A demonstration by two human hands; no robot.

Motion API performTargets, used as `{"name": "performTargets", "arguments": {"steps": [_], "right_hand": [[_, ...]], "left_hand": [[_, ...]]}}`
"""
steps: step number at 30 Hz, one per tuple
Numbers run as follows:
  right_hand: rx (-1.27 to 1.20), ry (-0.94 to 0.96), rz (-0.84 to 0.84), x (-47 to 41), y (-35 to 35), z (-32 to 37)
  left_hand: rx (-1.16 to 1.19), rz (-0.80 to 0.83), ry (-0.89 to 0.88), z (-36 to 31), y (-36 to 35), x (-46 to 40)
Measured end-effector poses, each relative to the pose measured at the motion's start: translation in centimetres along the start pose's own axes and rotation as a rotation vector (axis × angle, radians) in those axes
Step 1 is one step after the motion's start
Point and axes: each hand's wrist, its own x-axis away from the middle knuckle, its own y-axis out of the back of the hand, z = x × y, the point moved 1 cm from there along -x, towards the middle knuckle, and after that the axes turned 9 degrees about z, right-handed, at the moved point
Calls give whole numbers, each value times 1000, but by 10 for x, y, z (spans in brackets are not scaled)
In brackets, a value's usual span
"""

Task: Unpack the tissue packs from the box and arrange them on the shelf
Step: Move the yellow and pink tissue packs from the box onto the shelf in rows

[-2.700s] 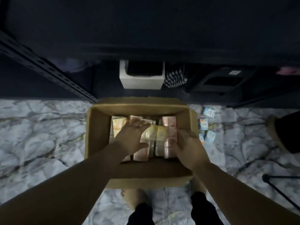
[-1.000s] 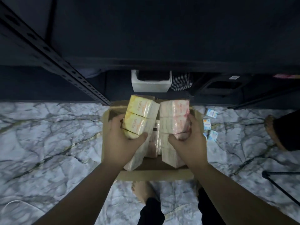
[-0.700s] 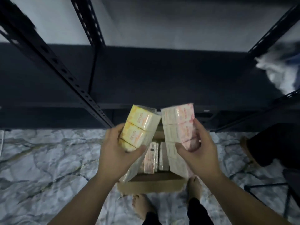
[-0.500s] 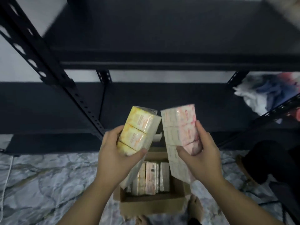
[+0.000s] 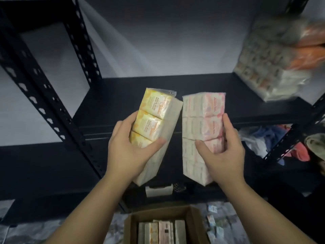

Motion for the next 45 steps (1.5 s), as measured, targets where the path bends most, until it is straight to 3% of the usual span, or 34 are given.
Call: {"name": "performTargets", "arguments": {"steps": [7,15,23,28,33,38,45], "right_hand": [[143,9,31,-95,26,22],[551,28,445,-217,53,-2],[622,16,711,-260,55,-23],[628,45,722,-268,48,-19],[752,-35,621,-269,38,-15],[893,-133,594,-267,32,-14],[879,-124,552,-266,33,-9]], "left_hand": [[-210,26,-27,-38,-1,-79],[-620,259,12,-35,-17,-165],[-717,449,76,-18,-38,-203],[-722,430,99,-15,-39,-212],[-832,418,180,-20,-57,-220],[-791,405,110,-8,-52,-227],[-830,405,-26,10,-33,-245]]}}
